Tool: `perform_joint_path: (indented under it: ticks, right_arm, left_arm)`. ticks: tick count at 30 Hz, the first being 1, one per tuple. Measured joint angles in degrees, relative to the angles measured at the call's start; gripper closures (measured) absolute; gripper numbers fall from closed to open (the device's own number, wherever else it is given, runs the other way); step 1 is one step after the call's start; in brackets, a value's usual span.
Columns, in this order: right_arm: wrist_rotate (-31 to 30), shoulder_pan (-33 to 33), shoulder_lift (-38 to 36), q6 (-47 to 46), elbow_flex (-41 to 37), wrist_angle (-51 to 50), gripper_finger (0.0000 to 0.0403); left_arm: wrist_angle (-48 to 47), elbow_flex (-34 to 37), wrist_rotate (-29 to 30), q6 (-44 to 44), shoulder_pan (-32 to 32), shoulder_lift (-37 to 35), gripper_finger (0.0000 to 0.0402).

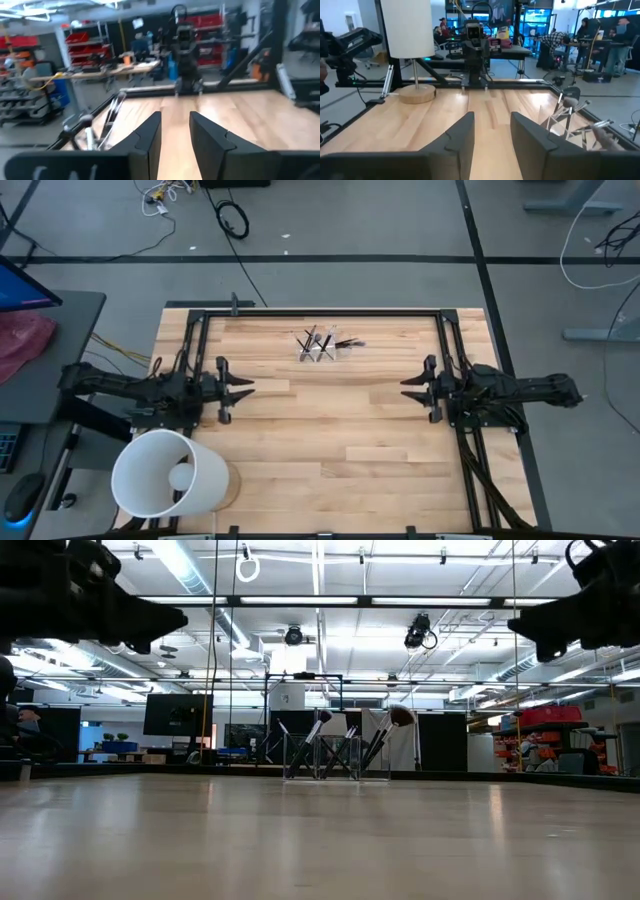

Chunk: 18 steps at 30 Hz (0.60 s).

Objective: Put items in baskets/containers
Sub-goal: Return to Home Position

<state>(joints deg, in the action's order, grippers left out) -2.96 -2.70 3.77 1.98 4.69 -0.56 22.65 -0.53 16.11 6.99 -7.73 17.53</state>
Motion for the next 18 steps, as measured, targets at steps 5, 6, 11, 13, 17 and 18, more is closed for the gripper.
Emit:
perform_joint_path:
  ticks: [5, 6, 11, 13, 17, 18]
  right_arm:
    - [0.02, 0.00, -2.32, -2.88, -2.75, -0.51, 0.0273]
    - [0.43, 0.00, -2.36, -3.76, -3.36, -0.10, 0.0273]
    - [3.46, -0.04, -1.94, -2.79, -3.80, 1.33, 0.0273]
    - [3.38, 0.00, -1.90, -1.96, -3.80, 1.22, 0.0273]
    - [3.45, 0.00, -1.90, -1.17, -3.80, 1.27, 0.0273]
    - [3.43, 0.00, -1.90, -1.09, -3.80, 1.24, 0.0273]
  left_arm:
    - [-0.77, 0.01, 1.83, -2.32, -0.02, 0.06, 0.0298]
    - [-0.57, 0.01, 1.85, -3.99, 0.00, 0.06, 0.0298]
    - [0.04, 0.01, 1.83, -12.11, -0.02, 0.08, 0.0298]
    - [0.08, 0.01, 1.83, -13.97, 0.00, 0.08, 0.0298]
    - [0.08, 0.04, 1.85, -14.12, 0.00, 0.08, 0.0298]
    - [0.08, 0.04, 1.85, -14.13, 0.00, 0.08, 0.0298]
